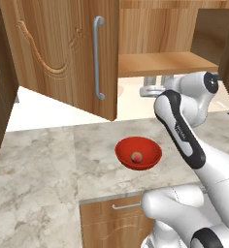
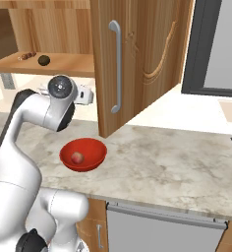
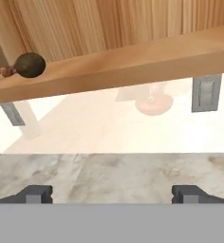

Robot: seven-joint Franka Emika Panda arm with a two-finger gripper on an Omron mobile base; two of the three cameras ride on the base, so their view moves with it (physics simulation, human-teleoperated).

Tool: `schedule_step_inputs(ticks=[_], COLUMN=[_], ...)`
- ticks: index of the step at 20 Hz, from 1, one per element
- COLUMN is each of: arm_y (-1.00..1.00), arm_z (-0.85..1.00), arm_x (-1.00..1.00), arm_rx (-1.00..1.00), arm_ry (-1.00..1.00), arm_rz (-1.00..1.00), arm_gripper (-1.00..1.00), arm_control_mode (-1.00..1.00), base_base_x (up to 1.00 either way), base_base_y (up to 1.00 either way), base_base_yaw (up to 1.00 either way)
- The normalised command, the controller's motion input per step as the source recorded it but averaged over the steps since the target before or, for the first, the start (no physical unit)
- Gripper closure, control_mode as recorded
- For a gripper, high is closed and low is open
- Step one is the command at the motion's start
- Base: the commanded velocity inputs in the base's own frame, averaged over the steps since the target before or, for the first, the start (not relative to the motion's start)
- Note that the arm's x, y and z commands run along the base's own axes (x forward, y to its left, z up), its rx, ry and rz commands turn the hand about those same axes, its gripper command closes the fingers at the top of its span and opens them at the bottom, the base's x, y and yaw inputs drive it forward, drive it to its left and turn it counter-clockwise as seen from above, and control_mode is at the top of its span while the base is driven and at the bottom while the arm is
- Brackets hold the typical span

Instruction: Open the cabinet. Pick the kiwi and peach from the cabinet and place them into the bowl. Then close the cabinet.

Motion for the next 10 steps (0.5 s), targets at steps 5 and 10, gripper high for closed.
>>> schedule_step_inputs(ticks=[5,10], arm_y=[0.0,0.0], arm_z=[0.51,0.51], arm_x=[0.0,0.0], arm_rx=[0.02,0.0], arm_ry=[-0.03,0.0], arm_rz=[0.06,0.03], arm_gripper=[-1.0,-1.0], arm_control_mode=[-1.0,-1.0], base_base_x=[0.0,0.0], base_base_y=[0.0,0.0], base_base_yaw=[0.0,0.0])
